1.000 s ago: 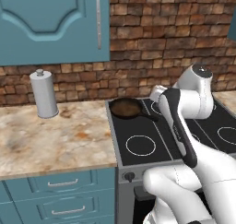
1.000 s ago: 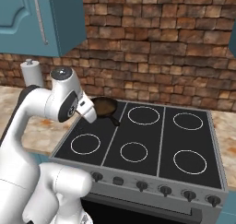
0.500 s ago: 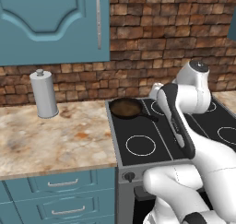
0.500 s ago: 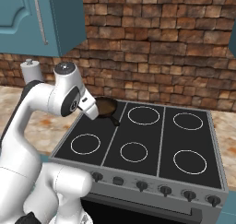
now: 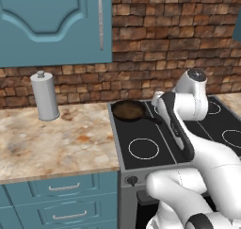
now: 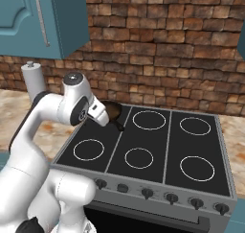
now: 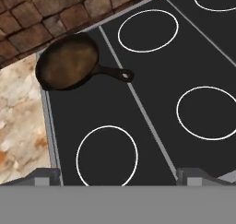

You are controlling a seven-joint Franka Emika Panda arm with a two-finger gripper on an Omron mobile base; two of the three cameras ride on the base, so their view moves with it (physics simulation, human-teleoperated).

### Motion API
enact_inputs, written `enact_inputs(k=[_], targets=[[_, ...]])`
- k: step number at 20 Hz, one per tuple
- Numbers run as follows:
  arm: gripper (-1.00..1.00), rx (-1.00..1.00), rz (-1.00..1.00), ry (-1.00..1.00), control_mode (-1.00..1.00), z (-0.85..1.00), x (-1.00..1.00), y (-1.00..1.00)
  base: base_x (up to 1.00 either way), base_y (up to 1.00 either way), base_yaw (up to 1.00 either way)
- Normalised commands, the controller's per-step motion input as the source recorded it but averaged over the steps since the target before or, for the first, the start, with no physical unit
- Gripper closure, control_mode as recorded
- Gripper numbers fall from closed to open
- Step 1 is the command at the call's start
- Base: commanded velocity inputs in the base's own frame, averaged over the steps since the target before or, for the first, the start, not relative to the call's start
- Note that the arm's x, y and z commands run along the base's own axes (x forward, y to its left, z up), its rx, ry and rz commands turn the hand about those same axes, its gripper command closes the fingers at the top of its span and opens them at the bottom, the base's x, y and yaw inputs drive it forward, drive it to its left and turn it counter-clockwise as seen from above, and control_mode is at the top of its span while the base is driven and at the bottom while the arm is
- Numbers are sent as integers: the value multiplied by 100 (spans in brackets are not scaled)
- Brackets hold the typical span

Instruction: Move the pot and pan from the stove into the sink.

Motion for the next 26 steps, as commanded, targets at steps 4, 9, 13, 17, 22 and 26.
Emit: enact_inputs(k=[4, 9, 13, 17, 22, 26], targets=[[-100, -1, 13, -3, -100, -15, 26, -30, 0, 0, 0], [-100, -6, 18, 0, -100, -15, 29, -15, 0, 0, 0], [-100, -9, 19, 1, -100, -19, 24, -2, 0, 0, 0], [-100, -15, 17, 9, -100, -29, 27, 1, 0, 0, 0], [-100, -17, 9, 8, -100, -30, 20, 6, 0, 0, 0], [-100, -2, 2, 0, -100, -6, 0, 0, 0, 0, 0]])
